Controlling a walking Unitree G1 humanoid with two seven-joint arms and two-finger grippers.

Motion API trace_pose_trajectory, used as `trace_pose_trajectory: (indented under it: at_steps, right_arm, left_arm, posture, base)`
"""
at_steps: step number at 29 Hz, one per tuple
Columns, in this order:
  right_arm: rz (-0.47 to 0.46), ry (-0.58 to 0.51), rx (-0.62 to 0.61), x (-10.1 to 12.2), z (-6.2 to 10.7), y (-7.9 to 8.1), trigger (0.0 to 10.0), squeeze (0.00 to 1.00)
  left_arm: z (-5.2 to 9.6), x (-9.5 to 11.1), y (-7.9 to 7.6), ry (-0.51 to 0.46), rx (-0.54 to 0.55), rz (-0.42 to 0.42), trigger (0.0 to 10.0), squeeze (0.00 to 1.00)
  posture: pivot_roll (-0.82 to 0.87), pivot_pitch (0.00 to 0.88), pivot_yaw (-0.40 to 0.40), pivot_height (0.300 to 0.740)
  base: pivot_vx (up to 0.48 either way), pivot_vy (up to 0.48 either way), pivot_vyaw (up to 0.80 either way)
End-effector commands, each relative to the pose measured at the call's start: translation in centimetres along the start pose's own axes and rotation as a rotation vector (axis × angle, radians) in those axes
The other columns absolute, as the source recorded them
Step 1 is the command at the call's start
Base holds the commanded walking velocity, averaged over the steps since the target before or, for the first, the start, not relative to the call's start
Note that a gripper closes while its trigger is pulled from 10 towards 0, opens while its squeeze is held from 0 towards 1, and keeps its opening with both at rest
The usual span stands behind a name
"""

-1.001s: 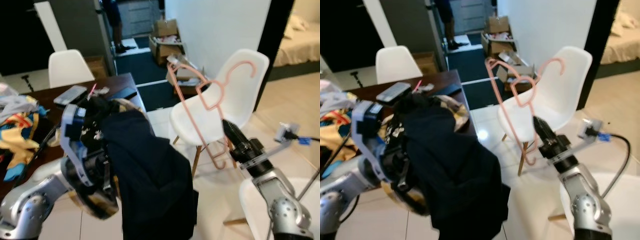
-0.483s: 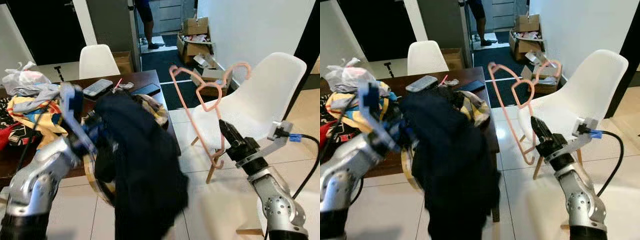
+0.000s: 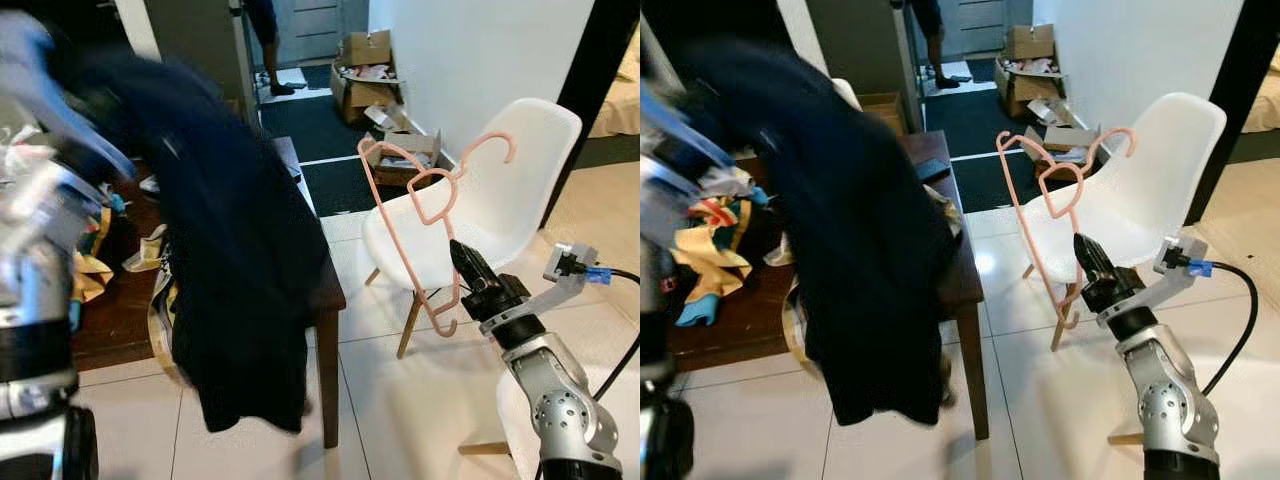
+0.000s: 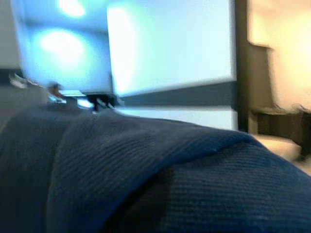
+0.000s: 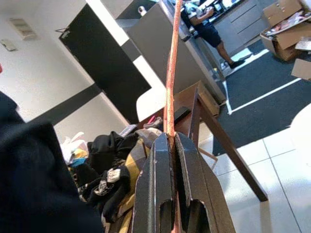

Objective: Hang hanger

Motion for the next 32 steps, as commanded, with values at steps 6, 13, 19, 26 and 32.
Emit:
trace_pose_trajectory:
  at_steps: [6, 13, 19, 26, 32]
  right_arm:
    - [0.003, 0.008, -0.007, -0.6, -0.2, 0.0, 10.0, 0.0]
    - [0.008, 0.011, -0.016, -0.7, -0.3, -0.1, 10.0, 0.0]
    - [0.021, 0.015, -0.031, -0.7, -0.3, -0.3, 10.0, 0.0]
    - [0.038, 0.017, -0.056, -0.7, -0.2, -0.7, 10.0, 0.0]
    - [0.09, 0.022, -0.119, 0.0, 1.1, -1.2, 10.0, 0.0]
  left_arm:
    - [-0.3, 2.1, 4.3, -0.028, 0.198, -0.146, 10.0, 0.0]
    - [1.3, 0.0, 9.7, 0.105, 0.43, -0.249, 10.0, 0.0]
    - [2.0, -2.3, 11.7, 0.178, 0.488, -0.212, 10.0, 0.0]
    - [1.9, -3.8, 12.1, 0.231, 0.483, -0.207, 10.0, 0.0]
    - [0.4, -8.9, 10.2, 0.363, 0.426, -0.064, 10.0, 0.0]
  posture:
    - [-0.11, 0.0, 0.054, 0.71]
    - [-0.11, 0.0, 0.054, 0.71]
    - [-0.11, 0.0, 0.053, 0.71]
    - [-0.12, 0.0, 0.057, 0.71]
    - [-0.17, 0.041, 0.056, 0.71]
  base:
    - [0.0, 0.0, 0.0]
    - [0.0, 0.0, 0.0]
    - [0.0, 0.0, 0.0]
    - [0.0, 0.0, 0.0]
    - [0.0, 0.0, 0.0]
Point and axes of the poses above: a point about 5 cm out from each wrist's last joint towards the gripper, its own z axis pointing back from the gripper into the wrist, its own x axis along the axis of the wrist's last joint, y = z × x, the point moved 5 cm from there along -z, pointing out of the wrist towards the gripper, and after that the axes turned 9 degrees about -z, right-handed, at the moved point
